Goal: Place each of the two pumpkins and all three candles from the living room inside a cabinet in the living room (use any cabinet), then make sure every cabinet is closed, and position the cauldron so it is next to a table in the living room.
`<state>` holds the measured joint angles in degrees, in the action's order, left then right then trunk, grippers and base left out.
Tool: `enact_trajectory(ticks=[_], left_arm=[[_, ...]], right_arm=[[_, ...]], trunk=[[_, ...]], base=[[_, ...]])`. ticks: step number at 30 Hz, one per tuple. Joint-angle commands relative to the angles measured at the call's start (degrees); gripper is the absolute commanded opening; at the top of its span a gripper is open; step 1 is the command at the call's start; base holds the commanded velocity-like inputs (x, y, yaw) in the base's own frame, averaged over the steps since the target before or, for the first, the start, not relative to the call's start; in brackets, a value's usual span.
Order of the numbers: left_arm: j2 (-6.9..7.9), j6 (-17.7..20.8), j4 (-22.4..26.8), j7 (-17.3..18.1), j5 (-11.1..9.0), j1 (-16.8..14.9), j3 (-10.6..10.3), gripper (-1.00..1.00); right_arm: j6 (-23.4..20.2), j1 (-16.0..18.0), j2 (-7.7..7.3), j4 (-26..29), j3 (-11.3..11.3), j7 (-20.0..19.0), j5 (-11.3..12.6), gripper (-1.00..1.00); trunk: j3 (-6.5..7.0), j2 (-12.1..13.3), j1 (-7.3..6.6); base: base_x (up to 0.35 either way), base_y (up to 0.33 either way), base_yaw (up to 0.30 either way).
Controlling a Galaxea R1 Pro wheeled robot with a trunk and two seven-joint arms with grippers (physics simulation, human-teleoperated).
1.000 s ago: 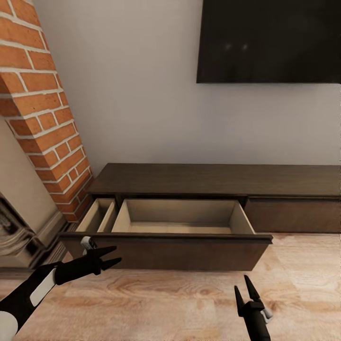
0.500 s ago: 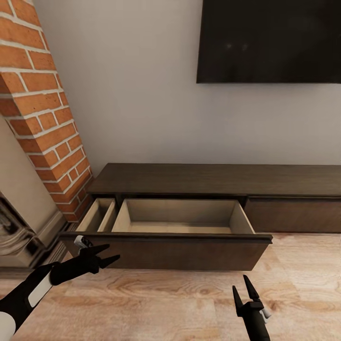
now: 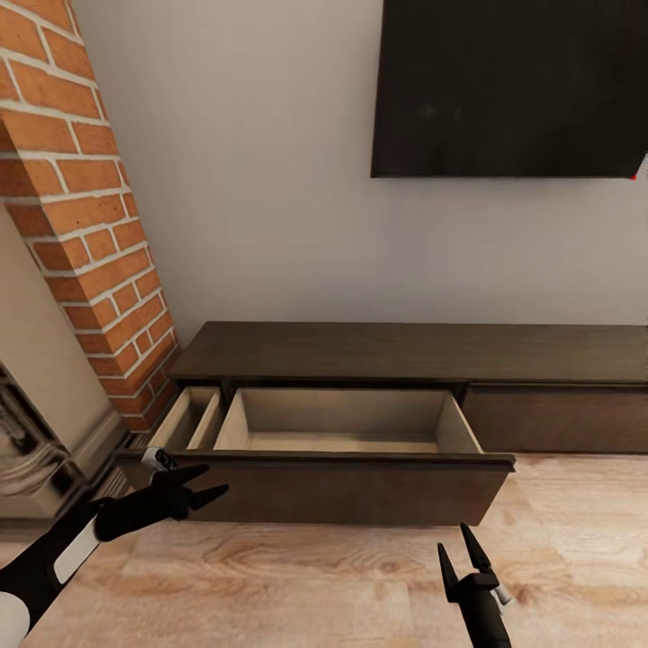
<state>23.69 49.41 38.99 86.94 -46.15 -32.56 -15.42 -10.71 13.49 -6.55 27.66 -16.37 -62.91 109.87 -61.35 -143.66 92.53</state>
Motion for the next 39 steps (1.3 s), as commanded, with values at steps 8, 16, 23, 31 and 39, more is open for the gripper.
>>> enact_trajectory(ticks=[8, 16, 23, 31, 39], left_arm=[[-0.04, 0.6, 0.0, 0.2, -0.3, -0.1, -1.6, 1.0], [-0.09, 0.6, 0.0, 0.1, -0.1, -0.1, -1.8, 1.0], [-0.17, 0.6, 0.1, 0.0, 0.0, -0.1, -1.8, 1.0], [-0.24, 0.6, 0.1, 0.0, -0.1, -0.1, -1.8, 1.0], [0.03, 0.6, 0.1, 0.0, -0.1, -0.1, -1.8, 1.0]], right_arm=[[-1.3, 0.0, -0.21, 0.0, -0.3, -0.3, 0.6, 1.0], [-6.2, 0.0, -0.27, 0.0, -0.3, -0.1, 0.5, 1.0], [-13.5, 0.0, -3.32, 0.1, -0.4, 6.5, -0.1, 1.0], [-19.4, 0.0, -7.11, 0.3, -0.4, 9.7, -5.8, 1.0], [-22.1, 0.0, -7.38, 1.4, -0.5, 6.9, -7.7, 1.0]], trunk=[[1.73, 0.1, -0.22], [3.5, 0.2, -0.42], [5.05, 0.3, -0.6], [6.82, 0.4, -0.81], [8.34, 2.8, -2.18]], base=[[0.0, 0.0, 0.0], [0.0, 0.0, 0.0], [0.0, 0.0, 0.0], [0.0, 0.0, 0.0], [0.0, 0.0, 0.0]])
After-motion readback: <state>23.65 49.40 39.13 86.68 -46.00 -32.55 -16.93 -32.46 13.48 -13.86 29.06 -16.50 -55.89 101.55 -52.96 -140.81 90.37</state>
